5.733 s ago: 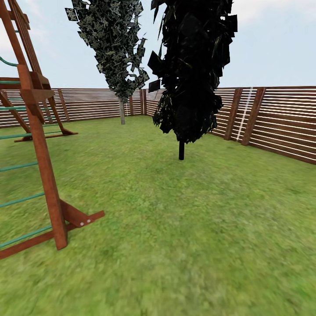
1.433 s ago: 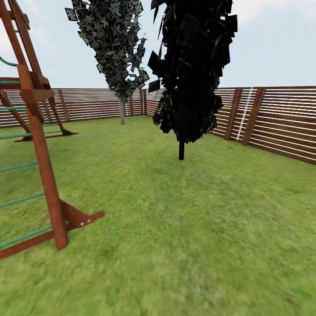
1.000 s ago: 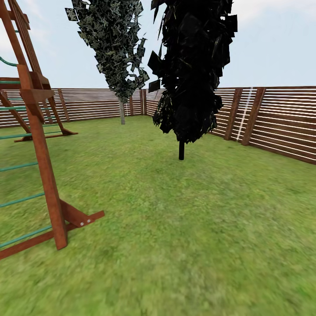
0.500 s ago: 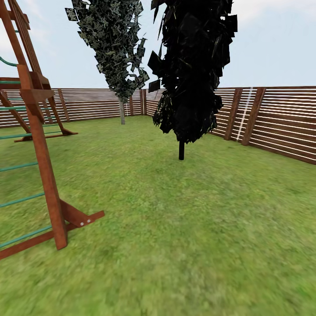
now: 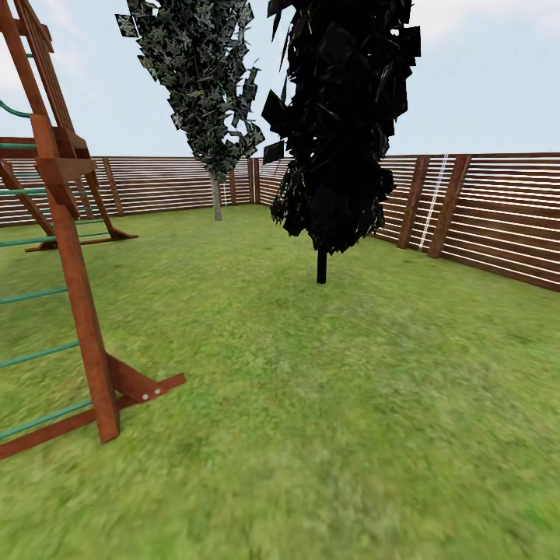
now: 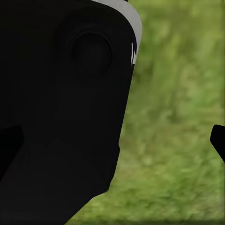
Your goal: Take the three Easter eggs out of the wicker basket on the lawn in the garden, then place them on the lawn next to a single tree (choose any tree) so that all three eggs are next to the same tree and none are left in the basket.
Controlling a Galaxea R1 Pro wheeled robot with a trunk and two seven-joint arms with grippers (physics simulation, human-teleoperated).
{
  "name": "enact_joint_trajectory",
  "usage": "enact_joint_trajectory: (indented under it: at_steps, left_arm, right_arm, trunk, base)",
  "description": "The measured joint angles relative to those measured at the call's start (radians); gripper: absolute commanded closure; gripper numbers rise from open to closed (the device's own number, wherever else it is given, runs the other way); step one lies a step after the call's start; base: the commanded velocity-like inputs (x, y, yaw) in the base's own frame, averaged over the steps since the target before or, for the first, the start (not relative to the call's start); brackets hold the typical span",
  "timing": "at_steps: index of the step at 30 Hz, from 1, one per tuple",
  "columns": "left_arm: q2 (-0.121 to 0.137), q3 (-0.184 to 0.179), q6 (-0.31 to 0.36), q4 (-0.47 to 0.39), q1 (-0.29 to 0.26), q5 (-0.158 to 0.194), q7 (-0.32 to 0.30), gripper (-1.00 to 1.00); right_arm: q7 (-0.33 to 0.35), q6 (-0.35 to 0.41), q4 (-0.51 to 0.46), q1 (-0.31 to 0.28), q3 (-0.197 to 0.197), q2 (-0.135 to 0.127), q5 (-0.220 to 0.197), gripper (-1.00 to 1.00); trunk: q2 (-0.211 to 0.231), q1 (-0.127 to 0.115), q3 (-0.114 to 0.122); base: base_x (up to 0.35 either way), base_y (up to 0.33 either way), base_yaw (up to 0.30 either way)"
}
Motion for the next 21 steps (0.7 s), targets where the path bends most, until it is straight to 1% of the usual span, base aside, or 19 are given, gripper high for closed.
enact_joint_trajectory:
  at_steps: [21]
  left_arm:
    - [0.0,0.0,0.0,0.0,0.0,0.0,0.0,-1.0]
  right_arm:
    - [0.0,0.0,0.0,0.0,0.0,0.0,0.0,-1.0]
  trunk:
    - [0.0,0.0,0.0]
  base:
    - [0.0,0.0,0.0]
